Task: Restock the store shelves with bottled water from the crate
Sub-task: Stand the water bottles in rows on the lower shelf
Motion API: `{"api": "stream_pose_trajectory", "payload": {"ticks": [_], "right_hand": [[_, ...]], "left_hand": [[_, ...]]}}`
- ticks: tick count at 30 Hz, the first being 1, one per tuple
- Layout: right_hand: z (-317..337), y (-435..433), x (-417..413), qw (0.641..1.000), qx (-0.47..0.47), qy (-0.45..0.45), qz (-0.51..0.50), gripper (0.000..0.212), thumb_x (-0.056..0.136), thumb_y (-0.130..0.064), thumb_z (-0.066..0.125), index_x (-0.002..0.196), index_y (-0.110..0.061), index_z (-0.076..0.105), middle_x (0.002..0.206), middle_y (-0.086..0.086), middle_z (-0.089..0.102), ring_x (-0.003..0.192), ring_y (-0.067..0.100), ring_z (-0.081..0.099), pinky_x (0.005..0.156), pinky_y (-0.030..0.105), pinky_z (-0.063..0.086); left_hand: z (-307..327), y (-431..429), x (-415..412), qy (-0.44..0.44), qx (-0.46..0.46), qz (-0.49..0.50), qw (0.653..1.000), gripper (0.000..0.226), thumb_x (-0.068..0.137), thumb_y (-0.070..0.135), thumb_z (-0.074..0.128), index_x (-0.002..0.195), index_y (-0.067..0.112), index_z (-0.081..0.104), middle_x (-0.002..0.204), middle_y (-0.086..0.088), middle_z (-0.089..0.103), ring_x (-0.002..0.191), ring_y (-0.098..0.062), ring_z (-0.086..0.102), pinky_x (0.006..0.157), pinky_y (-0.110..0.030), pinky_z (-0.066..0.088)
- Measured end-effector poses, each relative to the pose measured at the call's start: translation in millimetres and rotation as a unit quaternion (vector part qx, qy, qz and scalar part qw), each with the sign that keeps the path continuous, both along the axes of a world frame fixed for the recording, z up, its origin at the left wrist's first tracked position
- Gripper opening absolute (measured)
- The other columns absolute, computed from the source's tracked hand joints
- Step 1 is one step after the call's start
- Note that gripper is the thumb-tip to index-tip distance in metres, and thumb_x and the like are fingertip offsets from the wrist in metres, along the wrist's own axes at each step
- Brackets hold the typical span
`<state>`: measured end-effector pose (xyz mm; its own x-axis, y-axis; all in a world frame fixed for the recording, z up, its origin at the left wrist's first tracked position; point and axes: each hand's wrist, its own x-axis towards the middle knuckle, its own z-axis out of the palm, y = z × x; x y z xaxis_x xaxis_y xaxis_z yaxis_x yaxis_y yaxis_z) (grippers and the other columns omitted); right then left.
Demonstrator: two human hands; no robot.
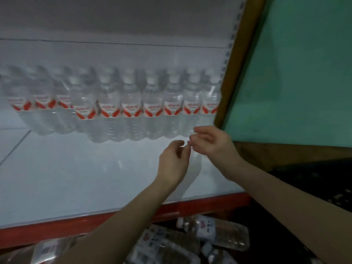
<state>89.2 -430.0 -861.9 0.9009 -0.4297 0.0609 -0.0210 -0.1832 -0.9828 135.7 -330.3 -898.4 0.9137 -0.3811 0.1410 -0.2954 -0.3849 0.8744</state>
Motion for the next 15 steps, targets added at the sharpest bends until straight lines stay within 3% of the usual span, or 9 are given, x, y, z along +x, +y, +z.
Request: {"api": "stream_pose_trajectory", "payload": {"ticks": [3,5,9,12,15], "right_hand": [[19,-49,-70,0.998,-0.015,-0.026,-0.057,0.014,0.087,-0.003,0.059,0.088,-0.017,0.059,0.079,0.002,0.065,0.072,0.007,0.066,0.07,0.017,0.055],[26,-79,-116,0.994,-0.038,-0.023,-0.103,0.016,0.087,-0.004,0.06,0.084,-0.019,0.059,0.075,0.001,0.065,0.067,0.006,0.065,0.07,0.019,0.056],[26,-132,-204,0.985,-0.03,0.021,-0.167,0.009,0.087,-0.007,0.06,0.088,-0.016,0.06,0.079,0.003,0.066,0.069,0.005,0.066,0.071,0.021,0.057],[13,-171,-269,0.973,-0.08,0.105,-0.188,0.006,0.088,-0.015,0.062,0.094,-0.015,0.062,0.079,-0.003,0.066,0.068,-0.001,0.064,0.067,0.019,0.055],[-10,-203,-324,0.924,-0.177,0.291,-0.175,0.009,0.088,-0.029,0.062,0.085,-0.021,0.059,0.073,-0.009,0.058,0.061,0.001,0.056,0.059,0.017,0.043]], "left_hand": [[15,-48,-44,-0.02,0.006,-0.096,0.995,0.03,0.095,0.028,0.048,0.114,0.009,0.06,0.105,-0.006,0.065,0.097,-0.022,0.059,0.077,-0.023,0.039],[26,-79,-76,-0.018,-0.008,-0.162,0.987,0.024,0.093,0.025,0.052,0.108,0.009,0.063,0.099,-0.007,0.066,0.091,-0.023,0.061,0.078,-0.025,0.043],[39,-134,-140,-0.091,0.019,-0.309,0.947,0.022,0.092,0.024,0.054,0.105,0.011,0.066,0.102,-0.001,0.066,0.09,-0.011,0.056,0.071,-0.014,0.034],[38,-167,-187,-0.08,0.08,-0.434,0.894,0.022,0.093,0.028,0.053,0.107,0.016,0.064,0.101,0.003,0.064,0.091,-0.008,0.057,0.073,-0.014,0.04],[28,-194,-228,-0.072,0.189,-0.529,0.824,0.027,0.093,0.033,0.052,0.113,0.017,0.062,0.104,0.003,0.064,0.093,-0.009,0.058,0.078,-0.019,0.044]]}}
